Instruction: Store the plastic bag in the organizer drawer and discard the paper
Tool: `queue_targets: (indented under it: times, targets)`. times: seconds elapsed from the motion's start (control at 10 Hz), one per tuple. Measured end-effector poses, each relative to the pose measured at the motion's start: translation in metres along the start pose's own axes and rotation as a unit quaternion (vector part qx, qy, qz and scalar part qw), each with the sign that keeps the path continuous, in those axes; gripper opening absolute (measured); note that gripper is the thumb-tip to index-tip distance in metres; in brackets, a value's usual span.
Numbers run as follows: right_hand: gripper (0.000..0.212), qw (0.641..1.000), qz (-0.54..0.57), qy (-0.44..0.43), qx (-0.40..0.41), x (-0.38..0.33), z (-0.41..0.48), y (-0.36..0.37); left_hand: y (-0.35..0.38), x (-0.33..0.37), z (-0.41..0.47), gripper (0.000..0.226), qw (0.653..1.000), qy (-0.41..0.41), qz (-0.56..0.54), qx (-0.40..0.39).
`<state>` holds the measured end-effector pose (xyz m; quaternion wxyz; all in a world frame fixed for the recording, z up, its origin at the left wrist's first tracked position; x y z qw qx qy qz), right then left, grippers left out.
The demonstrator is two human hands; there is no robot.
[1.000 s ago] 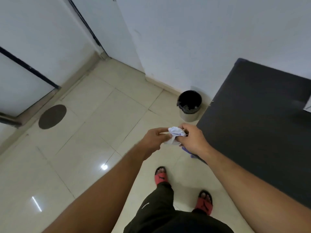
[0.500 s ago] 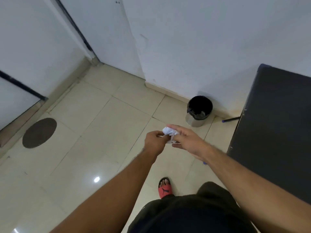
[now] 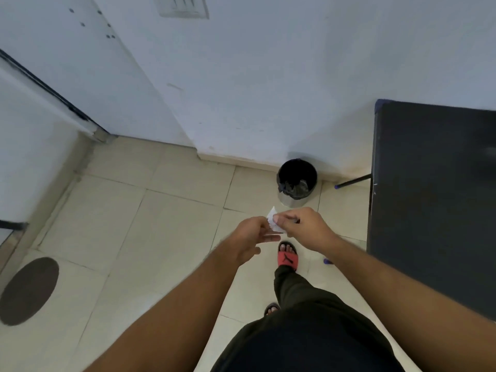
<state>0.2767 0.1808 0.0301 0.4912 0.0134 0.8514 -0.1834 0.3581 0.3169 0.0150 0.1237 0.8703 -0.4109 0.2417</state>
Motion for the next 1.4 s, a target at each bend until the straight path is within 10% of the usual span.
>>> queue_targets:
  times: [0.3, 0.5, 1.0, 1.4]
  targets:
    - [0.039, 0.983, 0.068, 0.078, 0.152, 0.026, 0.113, -0.059, -0.009, 0.075, 0.081, 0.043, 0.984, 0.043, 0.155, 0.074]
    - [0.026, 0.958, 0.077, 0.16, 0.223, 0.077, 0.184, -0.089, -0.025, 0.106, 0.176, 0.064, 0.892, 0.143, 0.422, 0.076]
    - [0.045, 0.945, -0.025, 0.217, 0.242, 0.289, 0.402, -0.06, -0.027, 0.059, 0.446, 0.072, 0.865, 0.178, 0.46, 0.087]
    - [0.067, 0.965, -0.005, 0.178, 0.193, 0.271, 0.375, -0.031, -0.036, 0.06, 0.437, 0.073, 0.855, 0.175, 0.48, 0.087]
Point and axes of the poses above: each hand's wrist, its own z-axis towards the middle knuckle, its own y-axis out of the palm, x = y × z, the point moved 3 cm from there along z, towards the middle knuckle, and after that the axes turned 6 degrees about z, right-handed, at the moved point
